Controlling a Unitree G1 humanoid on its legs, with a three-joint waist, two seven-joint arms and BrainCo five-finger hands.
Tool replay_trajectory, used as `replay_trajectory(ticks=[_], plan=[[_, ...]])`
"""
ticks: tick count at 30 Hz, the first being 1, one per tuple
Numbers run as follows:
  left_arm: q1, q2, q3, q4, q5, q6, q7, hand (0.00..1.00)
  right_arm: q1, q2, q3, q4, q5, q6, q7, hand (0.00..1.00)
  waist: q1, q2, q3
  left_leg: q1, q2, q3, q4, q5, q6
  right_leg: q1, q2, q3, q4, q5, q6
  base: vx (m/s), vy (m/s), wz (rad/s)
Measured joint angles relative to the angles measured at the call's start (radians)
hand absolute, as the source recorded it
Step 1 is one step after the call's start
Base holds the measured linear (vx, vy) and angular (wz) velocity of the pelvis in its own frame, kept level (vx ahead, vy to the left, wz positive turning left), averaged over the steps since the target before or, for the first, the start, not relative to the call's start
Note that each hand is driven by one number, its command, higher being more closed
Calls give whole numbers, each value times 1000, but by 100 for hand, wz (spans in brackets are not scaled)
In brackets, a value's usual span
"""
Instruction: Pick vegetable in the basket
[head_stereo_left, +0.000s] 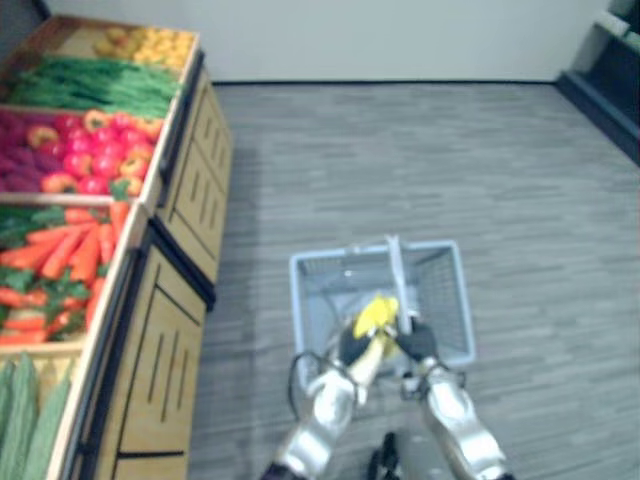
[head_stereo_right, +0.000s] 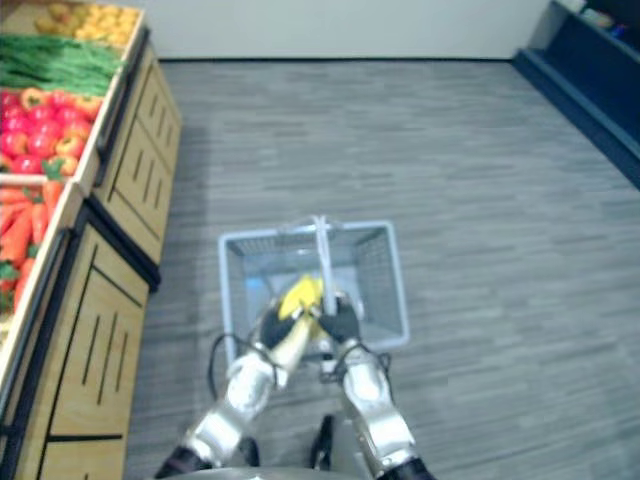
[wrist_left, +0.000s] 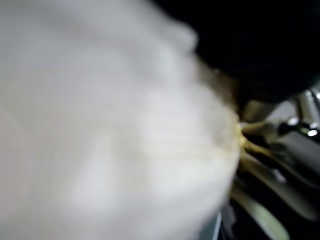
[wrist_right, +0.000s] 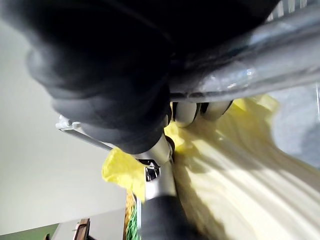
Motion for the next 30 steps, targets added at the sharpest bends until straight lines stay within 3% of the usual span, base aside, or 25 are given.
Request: replay_trajectory(ticks=[1,2,3,4,7,8,10,12,13,14,15,16,17,18,19,20,21,23,24,26,27,28,29,30], plan=[[-17,2,0,10,0,0,7,0,9,2,19,-7,22,-5,3,100,0,-5,-4,2,2,-10,9,-15,-18,7,-5,33,-76,40,8,317,-217,74],[-25,2,-1,20,2,0,12,0,42,4,48,-29,60,-11,5,100,1,-20,-15,11,3,-38,56,-67,-53,27,-22,50,-123,180,37,530,-359,62],[-11,-8,1,45,3,0,26,0,76,-9,80,-32,68,-14,12,100,6,31,-34,-3,62,-52,160,-113,-65,50,18,17,-75,128,9,543,-363,50],[-7,-7,7,48,4,0,27,0,82,-13,88,-32,69,-14,15,100,5,38,-35,-28,76,-54,234,-116,-60,61,32,6,-65,101,-4,542,-386,34],[1,-18,43,49,6,2,38,0,85,-77,99,-31,99,-9,52,100,11,87,-13,-264,183,-70,824,-107,-42,218,91,-67,-123,58,-53,398,-247,36],[6,-20,56,45,5,1,42,0,97,-86,74,-31,95,-6,54,100,20,79,-13,-308,181,-14,879,-110,-38,291,86,-94,-164,47,-64,516,-221,52],[7,-22,76,12,5,-2,46,0,110,-89,14,-29,82,-3,54,100,33,63,-15,-347,173,122,812,-115,-30,352,64,-134,-229,42,-66,388,-155,62],[21,-23,102,-68,6,-7,47,0,126,-81,-138,-24,75,-3,49,100,34,64,-24,-372,169,445,601,-98,-3,417,28,-244,-290,22,-42,393,-101,115],[25,-24,95,-82,10,-18,40,0,129,-84,-180,-22,59,1,48,100,28,62,-28,-366,165,542,552,-90,11,429,19,-280,-297,13,-31,444,-70,160],[35,-23,72,-121,15,-23,37,0,137,-82,-255,-18,43,2,28,100,20,61,-38,-328,137,737,447,-59,66,458,2,-359,-296,-9,-1,460,-65,179],[65,-23,82,-172,15,-24,34,0,149,-82,-340,-3,12,5,15,100,14,79,-53,-292,93,830,347,-30,126,472,-2,-420,-243,-40,32,467,-54,149],[67,-22,83,-174,15,-24,34,0,149,-82,-343,-2,11,5,13,100,13,81,-54,-290,91,830,342,-29,127,472,-3,-422,-239,-42,32,493,20,190],[115,-21,148,-225,14,-25,35,0,142,-66,-464,84,-25,22,-27,100,-3,97,-86,-239,-12,738,184,-44,231,442,-56,-479,30,-109,41,387,43,170],[125,-17,170,-226,13,-20,35,0,142,-53,-509,108,-30,37,-45,100,-15,79,-92,-220,-43,702,157,-43,241,420,-100,-484,150,-107,40,479,14,254],[148,-9,219,-237,13,-12,38,0,135,-37,-575,159,-31,40,-63,100,-21,52,-92,-188,-95,614,130,-46,238,358,-169,-450,388,-66,27,578,-112,217],[166,14,259,-238,8,-7,42,0,118,-33,-629,225,-32,42,-83,100,-23,41,-89,-154,-109,543,131,-53,225,306,-186,-379,523,-80,6,603,-144,196],[178,27,275,-239,5,-3,44,0,104,-33,-652,265,-32,44,-89,100,-23,42,-88,-133,-110,507,128,-53,216,284,-183,-350,554,-90,-5,629,-183,177],[210,44,317,-250,-6,-3,50,0,95,-35,-738,378,-30,44,-130,100,-25,68,-86,-61,-86,347,99,-37,169,213,-153,-265,486,-115,-42,508,-215,184],[216,45,322,-260,-7,-4,51,0,97,-36,-760,397,-29,43,-135,100,-27,77,-87,-59,-74,310,98,-32,160,184,-138,-234,431,-114,-41,425,-286,193],[216,57,343,-276,-25,-20,56,0,102,-36,-816,437,-20,35,-153,100,-50,90,-88,-66,-47,185,75,-10,110,107,-91,-59,140,-84,7,390,-415,193],[203,72,360,-268,-35,-23,61,0,105,-34,-850,469,-11,28,-162,100,-60,78,-88,-71,-39,118,68,-9,70,85,-80,80,-29,-50,30,327,-455,164],[197,79,371,-267,-36,-23,70,0,110,-33,-861,490,-7,25,-167,100,-62,67,-87,-71,-35,91,72,-11,52,81,-80,140,-99,-26,34,247,-398,152],[185,102,395,-270,-36,-22,86,0,121,-20,-885,522,14,22,-168,100,-59,33,-89,-72,-27,47,95,-38,4,88,-87,234,-202,11,46,299,-573,108],[171,126,424,-271,-36,-18,94,0,147,-15,-892,549,21,21,-167,100,-43,11,-90,-62,-11,20,132,-76,-41,100,-75,257,-182,113,117,314,-584,95]])
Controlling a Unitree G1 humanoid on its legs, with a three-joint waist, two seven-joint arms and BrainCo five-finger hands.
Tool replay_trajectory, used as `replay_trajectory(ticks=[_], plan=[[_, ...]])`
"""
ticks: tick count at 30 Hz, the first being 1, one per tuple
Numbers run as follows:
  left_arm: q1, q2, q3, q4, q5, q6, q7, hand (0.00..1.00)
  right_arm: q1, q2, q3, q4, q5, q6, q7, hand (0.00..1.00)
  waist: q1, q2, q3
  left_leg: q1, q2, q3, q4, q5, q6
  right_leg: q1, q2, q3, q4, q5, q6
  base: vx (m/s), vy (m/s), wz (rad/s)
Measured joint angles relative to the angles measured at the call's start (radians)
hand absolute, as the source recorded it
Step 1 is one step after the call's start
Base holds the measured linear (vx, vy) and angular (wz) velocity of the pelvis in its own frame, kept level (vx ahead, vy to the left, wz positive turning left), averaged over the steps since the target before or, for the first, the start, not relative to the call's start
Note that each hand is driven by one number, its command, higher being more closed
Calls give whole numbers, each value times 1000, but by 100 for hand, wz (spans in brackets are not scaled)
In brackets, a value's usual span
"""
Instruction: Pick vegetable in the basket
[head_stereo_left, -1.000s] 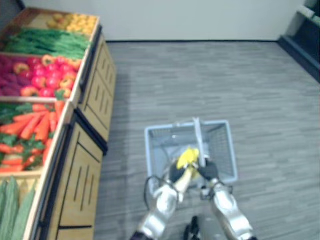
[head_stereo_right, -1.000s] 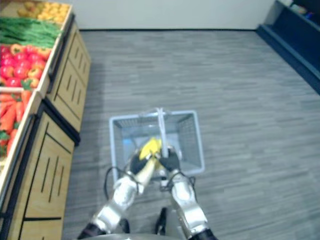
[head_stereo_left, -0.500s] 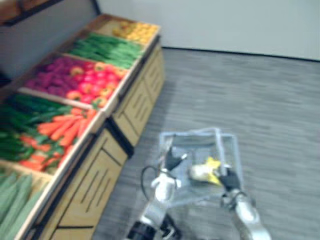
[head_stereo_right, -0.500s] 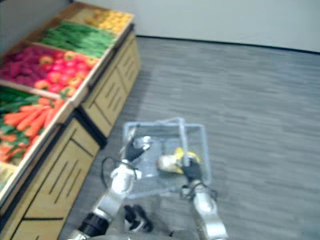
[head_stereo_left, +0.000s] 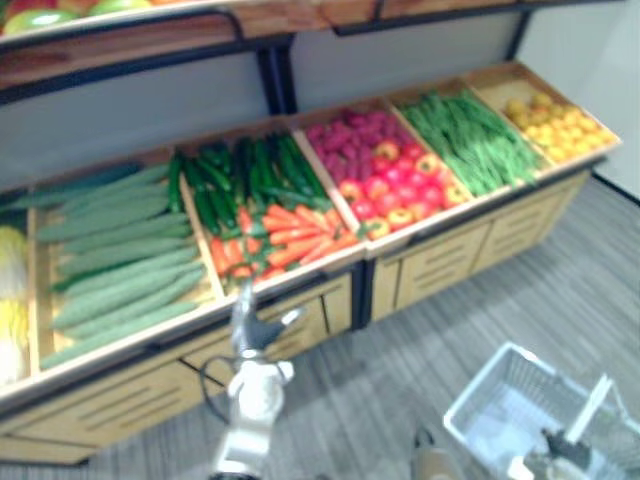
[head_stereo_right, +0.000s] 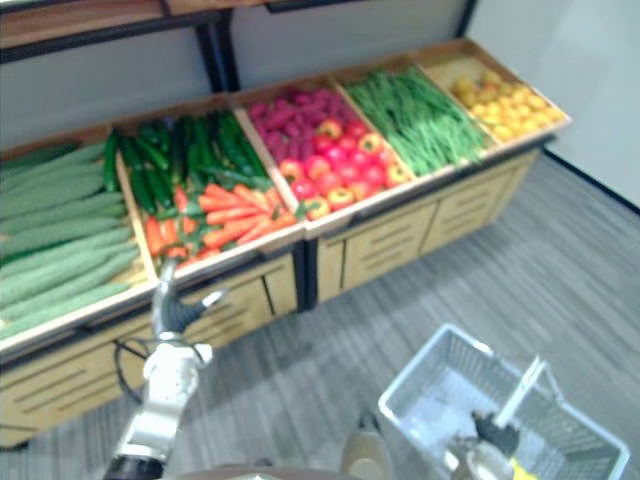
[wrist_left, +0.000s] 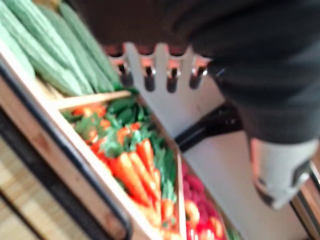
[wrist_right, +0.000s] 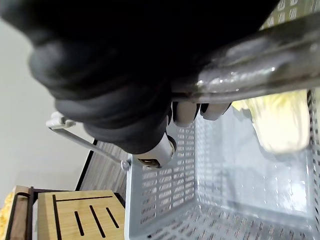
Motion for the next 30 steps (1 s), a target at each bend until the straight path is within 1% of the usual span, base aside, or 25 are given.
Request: replay_trajectory(ticks=[1,2,3,4,5,6,7,8,9,10,11,12,13,14,15,16,17,18,19,20,21,23,24,26,30], plan=[[-1,-3,6,0,0,5,6,0,11,-5,-5,14,7,0,0,100,1,1,1,7,27,-9,6,-6,-13,7,21,-19,23,18,-10,393,-661,70],[-5,-16,10,1,1,10,14,0,33,-10,-24,24,8,3,1,100,8,45,-13,20,88,-9,6,-1,-37,24,60,-73,43,-7,-45,323,-451,76],[-37,-23,9,2,1,11,15,0,57,-9,-29,27,8,3,2,100,6,69,-18,26,126,22,6,19,-31,42,79,-124,57,-23,-68,293,-410,81],[-61,-26,10,2,1,11,19,0,67,-8,-35,32,11,3,5,100,5,73,-16,28,142,41,8,36,-30,55,81,-151,63,-28,-77,237,-358,110],[-113,-38,15,1,1,12,22,0,78,-2,-49,49,29,4,18,100,-4,78,-13,7,177,63,58,51,-26,89,82,-212,56,-34,-87,207,-318,127],[-166,-50,18,2,0,15,30,0,88,13,-62,53,31,6,25,100,-11,77,-12,-36,217,120,152,57,-14,133,81,-269,32,-33,-88,191,-288,125],[-190,-51,18,1,0,16,35,0,91,21,-63,52,34,5,25,100,-10,71,-9,-44,235,165,187,57,-14,151,79,-288,23,-33,-89,146,-219,100],[-225,-50,21,0,1,21,49,0,92,28,-62,50,36,5,33,100,-9,62,-9,-44,260,268,211,58,-12,168,67,-316,14,-33,-89,77,-127,60],[-255,-50,27,0,1,30,62,0,90,27,-57,44,36,-2,42,100,-8,59,-10,-28,258,370,159,84,15,163,52,-327,16,-35,-90,41,-78,49],[-270,-50,33,0,3,36,68,0,88,26,-57,41,35,-4,42,100,-9,63,-11,-21,252,414,113,123,34,158,47,-332,15,-39,-93,3,16,32],[-297,-46,51,1,4,44,71,0,85,18,-60,45,35,-5,46,100,-12,69,-9,-7,234,458,34,140,2,138,40,-336,12,-44,-88,-35,108,29],[-315,-28,65,2,6,54,71,0,81,32,-60,46,35,-5,47,100,-23,61,-8,3,202,472,-44,162,-39,123,30,-334,9,-41,-84,-35,131,22],[-322,-12,69,2,6,58,71,0,78,43,-60,44,35,-5,47,100,-28,53,-5,4,186,478,-70,170,-37,115,23,-332,3,-37,-79,-58,137,1],[-341,26,74,3,13,66,72,0,72,61,-59,43,35,-5,49,100,-31,46,0,4,168,493,-99,184,-37,96,14,-315,-1,-32,-71,-45,95,-24],[-375,68,72,10,27,75,71,0,68,71,-55,41,35,-5,50,100,-31,31,15,-2,150,513,-120,192,-33,66,6,-296,0,-23,-64,-59,105,-34],[-400,88,70,23,47,78,71,0,62,71,-53,40,35,-5,50,100,-31,25,26,-7,144,527,-130,196,-32,54,3,-285,0,-16,-61,-68,106,-34],[-441,121,65,44,55,81,70,0,50,71,-53,40,35,-4,45,100,-33,19,39,-23,134,539,-138,201,-26,30,-1,-272,-2,-2,-59,-68,105,-41],[-514,176,55,67,87,83,69,0,30,70,-31,14,35,-4,40,100,-35,17,65,-59,125,567,-144,206,-19,-17,-3,-248,-20,32,-56,-54,85,-40],[-543,195,51,74,91,83,69,0,23,70,-22,-1,35,-4,40,100,-35,18,76,-75,119,576,-151,210,-14,-31,-3,-239,-36,47,-53,-21,80,-40],[-590,225,30,91,104,84,65,0,2,70,-16,-28,36,-4,37,100,-38,25,90,-98,112,594,-159,215,-8,-56,-6,-227,-63,73,-49,5,63,-26],[-611,235,21,102,123,84,64,0,-9,71,-14,-39,36,-4,35,100,-40,27,100,-105,109,600,-161,216,-6,-62,-6,-221,-78,85,-48,33,76,-30],[-682,267,-14,171,164,84,56,0,-36,70,28,-92,35,-5,16,100,-51,34,135,-113,102,625,-165,220,-2,-70,-5,-200,-113,111,-45,61,58,-23],[-702,269,-24,194,170,84,54,0,-39,70,49,-112,35,-6,11,100,-58,37,141,-121,103,628,-165,220,-2,-78,-5,-200,-114,111,-44,94,21,-16],[-766,269,-75,241,193,84,22,0,-57,64,83,-171,35,-33,0,100,-58,50,179,-140,109,648,-162,220,-2,-105,1,-195,-114,126,-50,93,-4,-9],[-802,270,-113,301,207,83,-9,0,-68,55,97,-216,34,-44,-1,100,-56,58,216,-139,110,676,-160,220,-2,-119,3,-179,-105,127,-50,62,-1,-10]])
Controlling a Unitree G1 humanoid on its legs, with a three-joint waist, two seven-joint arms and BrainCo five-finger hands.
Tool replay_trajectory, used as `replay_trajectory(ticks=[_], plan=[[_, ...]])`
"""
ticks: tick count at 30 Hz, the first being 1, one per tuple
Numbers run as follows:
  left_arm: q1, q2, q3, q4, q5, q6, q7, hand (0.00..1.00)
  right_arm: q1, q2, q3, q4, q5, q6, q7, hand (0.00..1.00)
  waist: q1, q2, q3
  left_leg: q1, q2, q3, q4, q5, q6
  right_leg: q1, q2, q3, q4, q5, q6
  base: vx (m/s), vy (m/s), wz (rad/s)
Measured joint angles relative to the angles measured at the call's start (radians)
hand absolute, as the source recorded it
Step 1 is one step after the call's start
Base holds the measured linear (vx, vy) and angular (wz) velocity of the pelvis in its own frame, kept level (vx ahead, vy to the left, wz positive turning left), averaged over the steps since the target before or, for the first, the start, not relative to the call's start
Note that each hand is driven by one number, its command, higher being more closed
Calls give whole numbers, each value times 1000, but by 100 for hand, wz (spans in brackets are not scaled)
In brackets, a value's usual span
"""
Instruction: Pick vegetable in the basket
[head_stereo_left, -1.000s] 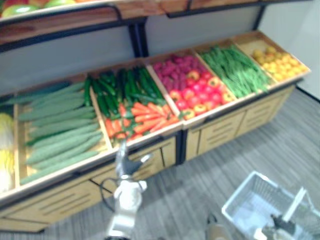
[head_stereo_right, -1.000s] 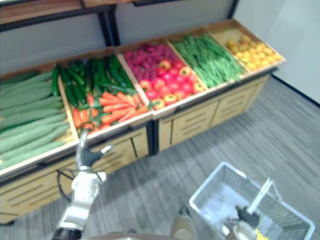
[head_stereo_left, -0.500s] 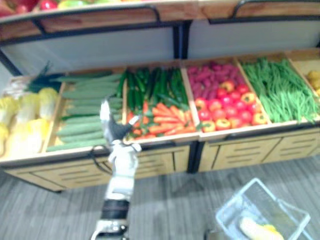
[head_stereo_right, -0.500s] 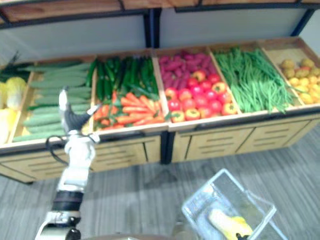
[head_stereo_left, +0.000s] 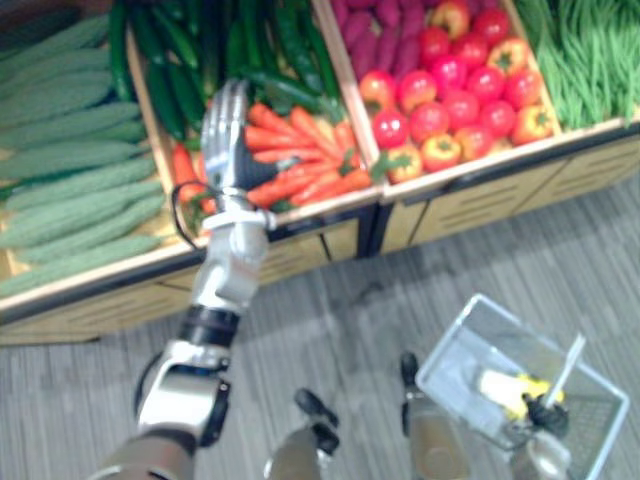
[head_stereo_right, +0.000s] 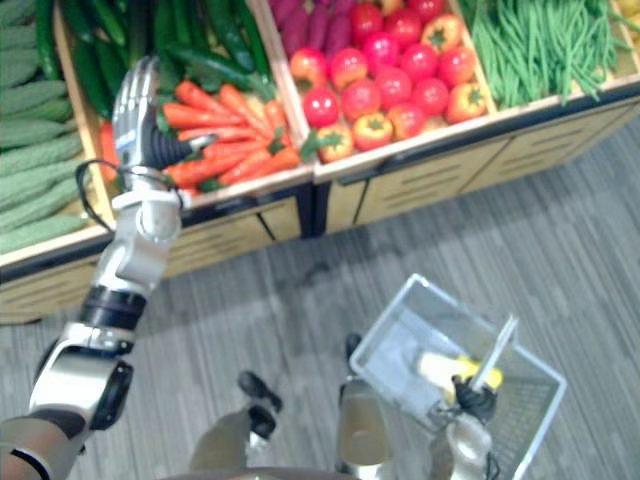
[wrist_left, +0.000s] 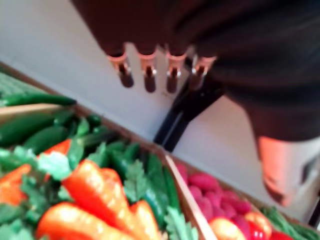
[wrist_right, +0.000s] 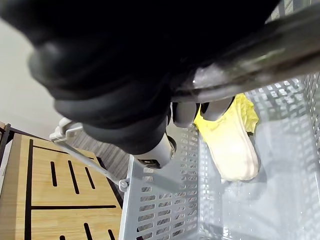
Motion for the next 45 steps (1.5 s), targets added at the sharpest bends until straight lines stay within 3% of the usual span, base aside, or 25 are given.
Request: replay_trajectory(ticks=[11,12,14,19,24,32,34,38,43,45], plan=[[-58,22,-44,183,80,15,-86,0,-56,-43,5,-15,-5,-1,-1,100,12,25,96,-26,4,31,17,0,0,-55,3,21,34,0,0,21,-20,-5],[-67,28,-43,209,80,17,-109,100,-69,-43,5,-15,-5,-1,-1,100,12,23,105,-43,5,35,23,0,0,-71,2,27,36,0,0,0,0,0],[-94,50,-34,223,101,12,-112,100,-96,-45,-4,-17,-2,-1,-1,100,16,23,129,-61,7,47,27,0,0,-92,2,31,36,0,0,-17,-17,-1],[-130,87,-3,229,111,-65,-132,100,-173,-65,-6,-25,2,4,-1,100,24,26,135,-117,15,61,32,5,7,-144,13,54,12,22,0,-48,-41,-5],[-149,94,45,238,108,-68,-140,100,-177,-67,-36,-94,2,4,-2,100,21,20,139,-153,30,79,38,7,12,-155,24,66,-54,61,3,-92,-45,-7],[-151,124,-17,193,117,8,-168,100,-95,-44,-44,-149,3,-20,-19,100,-8,-13,157,-95,55,53,67,13,23,-62,27,31,-71,79,4,-5,-20,6],[-140,124,-20,132,119,24,-149,100,-64,-25,-38,-156,3,-27,-19,100,-7,-17,156,-70,61,46,68,13,23,-31,30,17,-72,79,4,85,-11,10],[-130,141,77,-67,121,67,-66,100,0,-19,27,-157,4,-27,-13,100,-6,-11,149,10,74,42,66,13,23,58,43,-14,-71,78,3,61,-2,5],[45,156,162,-252,159,110,4,100,30,-8,70,-101,2,-28,26,100,-3,-13,46,65,69,45,74,-2,2,99,63,10,-88,65,-10,46,-15,-20],[161,156,194,-335,160,115,10,100,22,-7,93,-56,2,-28,37,100,0,-27,18,70,75,-85,135,-15,6,120,70,59,-90,62,-16,30,-67,-58]])
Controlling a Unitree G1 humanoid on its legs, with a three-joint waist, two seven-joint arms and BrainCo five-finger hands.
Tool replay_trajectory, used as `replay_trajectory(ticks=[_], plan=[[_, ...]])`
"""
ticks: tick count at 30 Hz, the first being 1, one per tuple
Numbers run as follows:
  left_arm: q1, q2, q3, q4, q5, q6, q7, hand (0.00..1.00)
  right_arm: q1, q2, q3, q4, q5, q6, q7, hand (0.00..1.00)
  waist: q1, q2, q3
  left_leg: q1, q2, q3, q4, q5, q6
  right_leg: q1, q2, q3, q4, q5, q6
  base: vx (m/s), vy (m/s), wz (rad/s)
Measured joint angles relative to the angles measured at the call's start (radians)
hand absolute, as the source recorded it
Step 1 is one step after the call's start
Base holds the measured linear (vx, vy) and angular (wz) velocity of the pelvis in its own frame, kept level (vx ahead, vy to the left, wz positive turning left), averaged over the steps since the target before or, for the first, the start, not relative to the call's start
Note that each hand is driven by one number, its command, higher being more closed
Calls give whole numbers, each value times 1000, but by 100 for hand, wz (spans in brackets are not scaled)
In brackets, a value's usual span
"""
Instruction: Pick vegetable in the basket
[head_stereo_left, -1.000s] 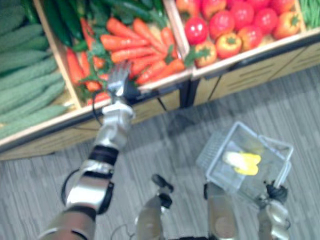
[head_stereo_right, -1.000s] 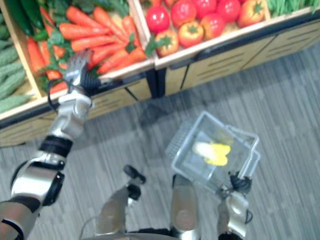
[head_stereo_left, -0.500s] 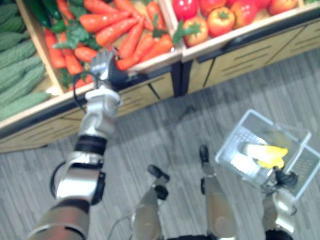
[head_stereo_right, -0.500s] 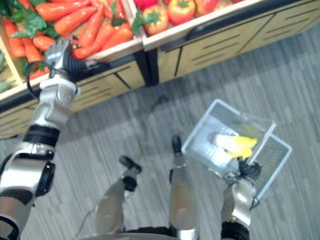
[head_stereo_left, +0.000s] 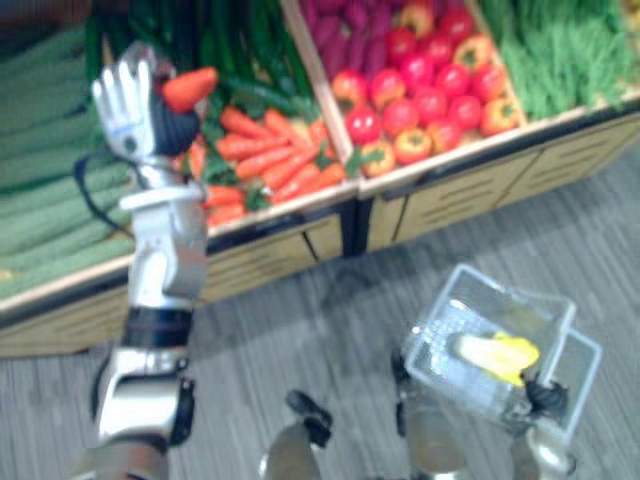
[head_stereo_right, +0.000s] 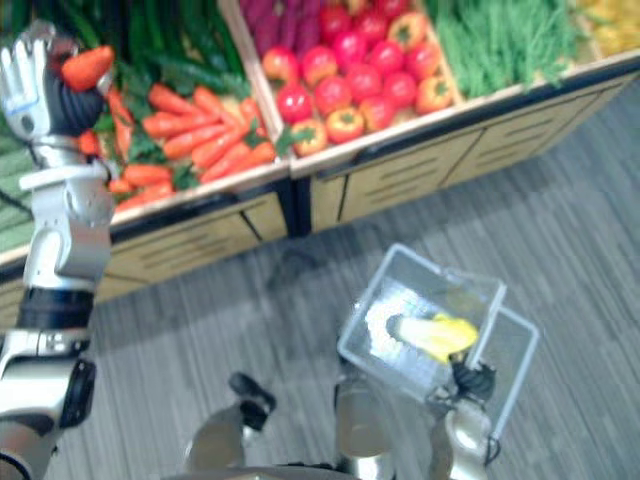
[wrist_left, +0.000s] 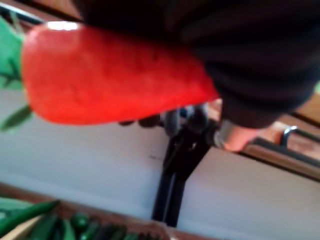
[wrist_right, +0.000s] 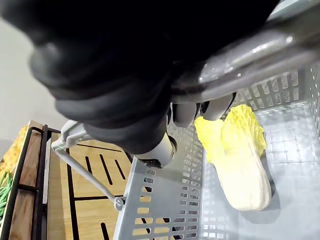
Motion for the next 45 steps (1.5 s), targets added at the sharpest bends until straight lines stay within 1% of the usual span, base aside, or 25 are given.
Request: replay_trajectory(ticks=[2,4,5,8,10,11,12,13,15,18,19,21,23,24,25,26,27,28,30,31,32,33,38,39,45], plan=[[169,-16,45,-112,14,2,21,100,-17,-28,23,51,-3,1,11,100,6,21,-43,-37,-26,-377,89,-111,-1,5,18,76,-3,-9,-12,-11,-30,-98],[249,-85,27,-169,27,-29,30,100,-19,-52,17,102,-13,8,13,100,11,59,-83,-19,-51,-602,72,-188,-58,3,50,113,-3,-15,-7,-49,175,-85],[280,-150,-13,-193,27,-51,33,100,-12,-51,7,115,-20,11,13,100,4,67,-100,8,-63,-629,40,-223,-80,5,54,133,-5,-7,9,-64,225,-58],[356,-250,-158,-188,20,-117,33,100,1,-5,0,89,-48,31,14,100,0,23,-123,39,-115,-571,19,-221,-69,4,11,196,-14,18,47,-70,148,-42],[410,-311,-268,-167,-7,-168,22,100,9,12,16,50,-52,52,7,100,-3,6,-132,63,-134,-517,25,-228,-54,0,-8,202,-18,28,32,-55,140,-70],[439,-349,-319,-155,-24,-192,7,100,7,18,31,9,-60,71,5,100,-3,6,-135,62,-137,-476,54,-230,-40,-32,-11,142,-1,43,-97,-57,137,-107],[461,-384,-342,-152,-25,-209,-17,100,-17,16,50,-20,-87,78,2,100,-6,11,-136,48,-134,-425,56,-215,-15,-64,-8,-17,-15,102,-301,-64,122,-122],[467,-393,-344,-152,-34,-219,-26,100,-32,15,64,-36,-90,78,-2,100,-1,6,-135,45,-137,-388,53,-207,-2,-65,-12,-115,-49,119,-421,-169,153,-145],[494,-434,-330,-110,-94,-240,-68,100,-115,-4,140,-71,-127,78,-28,100,31,27,-131,125,-117,-189,-23,-207,14,-66,-91,-527,-35,-78,-334,-147,110,-225],[594,-451,-330,-74,-140,-243,-113,100,-165,-3,268,-92,-161,73,-32,100,52,14,-152,214,-114,30,9,-246,2,-51,-211,-764,347,-126,-313,-50,-7,-215],[609,-460,-332,-67,-146,-249,-117,100,-175,-4,294,-94,-166,73,-28,100,68,7,-161,220,-118,66,23,-254,-5,-44,-202,-787,319,-154,-254,40,-30,-184],[608,-486,-368,18,-180,-261,-147,100,-209,-3,379,-116,-167,73,6,100,78,23,-176,215,-97,146,37,-246,-14,-45,-58,-703,110,-48,-185,53,-80,-168],[606,-494,-397,76,-187,-266,-156,100,-213,-3,439,-134,-168,73,25,100,84,22,-182,207,-51,169,73,-228,2,-23,21,-668,-17,-61,-157,54,-141,-164],[602,-500,-418,113,-212,-271,-165,100,-214,-6,468,-139,-168,74,38,100,77,24,-183,191,-16,121,155,-241,8,-56,17,-635,113,-97,-181,136,-205,-145],[600,-498,-427,120,-219,-271,-169,100,-210,-2,484,-141,-168,75,44,100,71,-4,-181,177,-11,97,229,-252,25,-59,6,-603,148,-111,-198,104,-219,-134],[598,-512,-439,146,-222,-270,-169,100,-201,-14,518,-141,-166,82,52,100,88,-8,-184,132,4,-20,320,-286,74,-49,49,-529,128,-106,-202,77,-171,-118],[598,-514,-447,152,-223,-272,-168,100,-198,-25,539,-141,-165,82,53,100,102,-9,-184,113,-21,-111,326,-302,62,-37,78,-485,96,-97,-189,55,-126,-191],[599,-516,-457,160,-244,-276,-163,100,-203,-31,577,-140,-165,83,59,100,120,-26,-180,76,-99,-271,291,-329,48,0,113,-424,5,-113,-163,133,-94,-199],[584,-540,-465,189,-257,-276,-152,100,-202,-44,602,-163,-165,79,78,100,116,0,-179,6,-140,-409,243,-351,18,-35,79,-413,175,-127,-216,161,-82,-140],[567,-547,-480,220,-258,-273,-145,100,-195,-52,610,-153,-165,82,87,100,107,18,-176,-5,-123,-486,199,-347,10,13,103,-372,141,-134,-184,107,-4,-67],[563,-556,-488,234,-258,-272,-140,100,-190,-52,612,-151,-165,85,88,100,112,17,-175,-4,-127,-504,156,-322,17,35,116,-346,124,-125,-186,80,-3,-81],[562,-559,-513,248,-257,-271,-134,100,-170,-52,609,-172,-165,87,92,100,107,13,-186,7,-146,-493,98,-205,17,39,117,-323,125,-122,-187,19,-1,-64],[487,-558,-573,267,-254,-269,-132,100,-112,-58,610,-271,-155,85,93,100,97,-10,-188,61,-199,-473,-63,-123,31,1,79,-304,156,-116,-182,37,38,-4],[472,-558,-575,279,-255,-267,-128,0,-112,-56,608,-273,-155,85,92,100,94,-10,-188,70,-208,-473,-80,-113,33,1,73,-302,162,-116,-181,28,53,-2],[458,-549,-576,322,-255,-254,-128,0,-85,-59,618,-357,-84,85,106,100,93,-12,-191,75,-212,-457,-98,-114,42,61,94,-274,2,-31,-147,-17,69,-11]])
